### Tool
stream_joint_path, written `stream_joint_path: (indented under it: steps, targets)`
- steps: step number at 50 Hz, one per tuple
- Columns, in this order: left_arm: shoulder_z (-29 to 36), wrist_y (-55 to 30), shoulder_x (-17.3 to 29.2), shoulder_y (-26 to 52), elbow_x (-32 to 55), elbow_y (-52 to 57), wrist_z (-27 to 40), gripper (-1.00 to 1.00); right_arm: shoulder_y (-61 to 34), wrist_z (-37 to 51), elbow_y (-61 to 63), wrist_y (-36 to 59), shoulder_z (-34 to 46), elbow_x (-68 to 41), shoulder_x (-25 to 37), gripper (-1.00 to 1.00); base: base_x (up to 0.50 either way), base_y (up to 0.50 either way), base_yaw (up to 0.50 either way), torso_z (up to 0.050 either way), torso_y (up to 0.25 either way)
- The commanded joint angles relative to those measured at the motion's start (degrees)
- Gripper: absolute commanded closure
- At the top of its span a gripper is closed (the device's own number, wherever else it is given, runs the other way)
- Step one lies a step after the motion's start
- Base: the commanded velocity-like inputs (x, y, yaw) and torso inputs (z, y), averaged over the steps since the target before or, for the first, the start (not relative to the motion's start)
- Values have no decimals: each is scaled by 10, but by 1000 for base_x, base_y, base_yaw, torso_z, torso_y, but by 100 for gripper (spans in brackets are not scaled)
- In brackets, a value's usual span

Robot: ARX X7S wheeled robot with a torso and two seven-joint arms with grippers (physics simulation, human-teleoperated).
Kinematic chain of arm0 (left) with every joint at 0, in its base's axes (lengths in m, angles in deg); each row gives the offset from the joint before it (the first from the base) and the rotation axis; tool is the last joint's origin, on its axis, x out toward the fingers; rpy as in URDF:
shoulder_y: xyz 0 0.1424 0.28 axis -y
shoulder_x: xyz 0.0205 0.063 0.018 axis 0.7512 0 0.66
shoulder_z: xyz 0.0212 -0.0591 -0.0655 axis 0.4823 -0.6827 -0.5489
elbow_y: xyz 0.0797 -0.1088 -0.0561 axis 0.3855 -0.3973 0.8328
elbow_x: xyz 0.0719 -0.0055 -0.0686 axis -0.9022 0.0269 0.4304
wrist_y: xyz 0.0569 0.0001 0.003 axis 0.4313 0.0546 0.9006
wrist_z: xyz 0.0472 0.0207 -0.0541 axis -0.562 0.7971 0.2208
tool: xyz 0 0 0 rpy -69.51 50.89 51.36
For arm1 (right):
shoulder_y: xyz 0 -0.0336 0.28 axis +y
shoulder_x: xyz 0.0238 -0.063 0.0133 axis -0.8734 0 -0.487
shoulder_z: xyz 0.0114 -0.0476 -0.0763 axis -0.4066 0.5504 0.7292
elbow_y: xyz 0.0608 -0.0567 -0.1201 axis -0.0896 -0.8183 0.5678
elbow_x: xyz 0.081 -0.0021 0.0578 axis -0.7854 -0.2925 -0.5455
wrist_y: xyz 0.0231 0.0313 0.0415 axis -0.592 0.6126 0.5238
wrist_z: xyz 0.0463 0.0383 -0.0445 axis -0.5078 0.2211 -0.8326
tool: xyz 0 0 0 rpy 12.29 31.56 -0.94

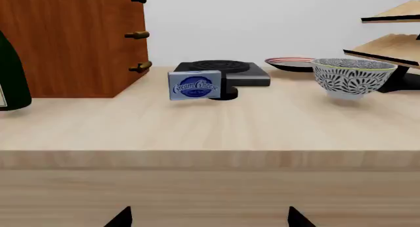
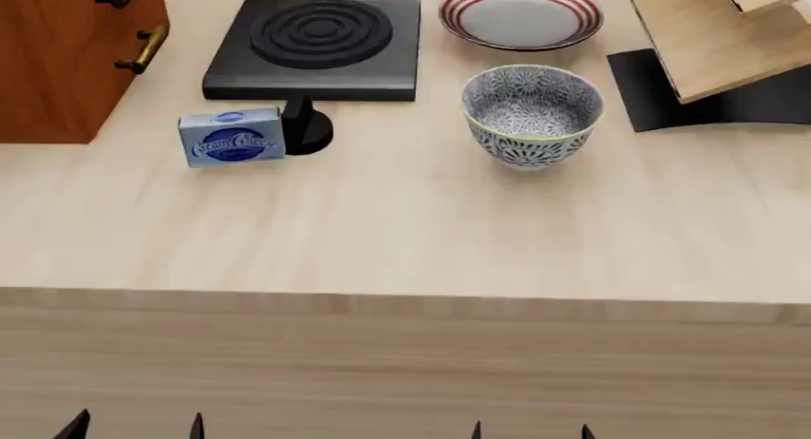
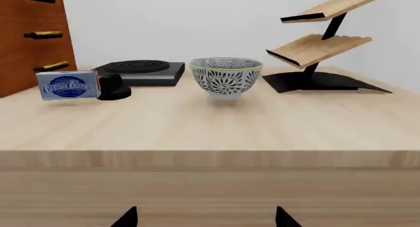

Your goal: Pick up the cream cheese and put it in the bowl.

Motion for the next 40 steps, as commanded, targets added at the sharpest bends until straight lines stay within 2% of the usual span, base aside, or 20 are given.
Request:
stream_joint_path:
  steps: [1, 7, 14, 40]
  targets:
    - [6, 0, 6, 0, 6, 0, 6, -100, 0, 7, 0, 0, 7, -5, 5, -100, 0, 0, 0, 0, 0]
    - [21, 13, 18, -2, 13, 3, 21, -100, 18, 45, 24, 16, -22, -41, 18, -100, 0, 0, 0, 0, 0]
    - [32, 21, 28, -1, 18, 0, 34, -100, 14, 62, 10, 35, -1, -23, 31, -100, 0, 0, 0, 5, 4]
    - [55, 40, 47, -3, 33, -3, 57, -100, 10, 74, 1, 32, 24, -48, 51, -100, 0, 0, 0, 49, 42]
